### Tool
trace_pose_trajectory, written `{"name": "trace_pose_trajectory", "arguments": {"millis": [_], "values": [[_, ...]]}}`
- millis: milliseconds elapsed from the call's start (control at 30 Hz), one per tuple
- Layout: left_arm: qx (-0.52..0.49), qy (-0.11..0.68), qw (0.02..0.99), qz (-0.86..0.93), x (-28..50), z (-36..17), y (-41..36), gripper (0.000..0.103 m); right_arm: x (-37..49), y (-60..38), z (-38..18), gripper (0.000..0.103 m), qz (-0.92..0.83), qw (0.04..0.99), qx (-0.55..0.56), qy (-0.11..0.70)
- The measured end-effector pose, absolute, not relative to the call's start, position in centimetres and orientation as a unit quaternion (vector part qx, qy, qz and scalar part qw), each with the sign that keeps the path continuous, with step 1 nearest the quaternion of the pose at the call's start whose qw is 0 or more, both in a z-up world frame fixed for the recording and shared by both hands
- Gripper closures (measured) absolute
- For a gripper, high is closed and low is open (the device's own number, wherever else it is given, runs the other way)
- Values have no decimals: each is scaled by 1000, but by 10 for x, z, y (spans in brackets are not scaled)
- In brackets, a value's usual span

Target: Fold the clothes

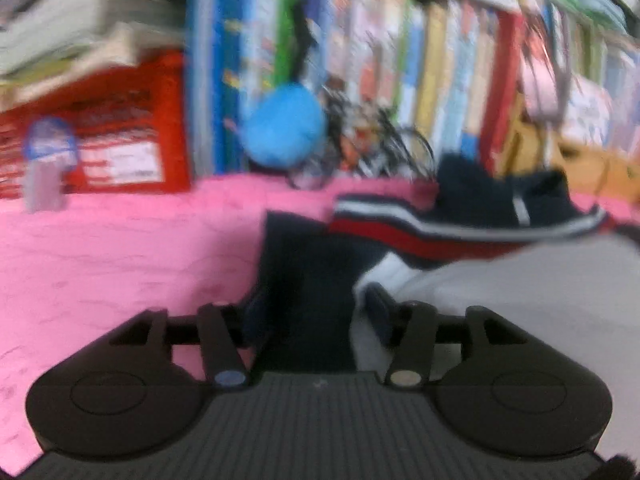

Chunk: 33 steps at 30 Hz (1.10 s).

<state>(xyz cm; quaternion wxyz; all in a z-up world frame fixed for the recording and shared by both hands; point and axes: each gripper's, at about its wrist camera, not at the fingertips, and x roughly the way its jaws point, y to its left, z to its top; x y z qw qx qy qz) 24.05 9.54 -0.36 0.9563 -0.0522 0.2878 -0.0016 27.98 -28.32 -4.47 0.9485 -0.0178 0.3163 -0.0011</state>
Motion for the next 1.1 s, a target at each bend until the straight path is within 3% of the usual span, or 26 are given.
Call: {"name": "trace_pose_trajectory", "arguments": {"millis": [100, 267, 533, 667, 833, 867, 900, 933, 1000, 1100], "values": [[-75, 240, 968, 10, 193, 23, 107, 40, 239, -290, -22, 15, 6, 961, -20, 274], [-47, 227, 972, -24, 122, 24, 80, 40, 165, -284, 13, 15, 68, 972, -17, 223], [27, 309, 951, 1, 111, -27, 39, 38, 96, -180, -9, 39, 257, 925, -33, 278], [65, 308, 949, 26, 112, -31, 41, 33, 108, -179, -27, 48, 203, 932, -38, 296], [38, 316, 947, 46, 115, -30, 59, 27, 125, -260, -37, 55, 55, 947, -25, 317], [28, 319, 946, 48, 116, -30, 63, 24, 129, -280, -38, 61, 23, 947, -21, 318], [14, 323, 945, 46, 118, -30, 68, 23, 129, -290, -39, 75, 5, 947, -26, 319], [-1, 326, 944, 43, 120, -31, 73, 22, 128, -297, -40, 78, -10, 947, -35, 320], [-14, 329, 943, 42, 121, -31, 78, 22, 126, -311, -41, 94, -40, 945, -51, 321], [-10, 329, 943, 44, 120, -29, 77, 21, 123, -332, -44, 78, -85, 940, -74, 322]]}}
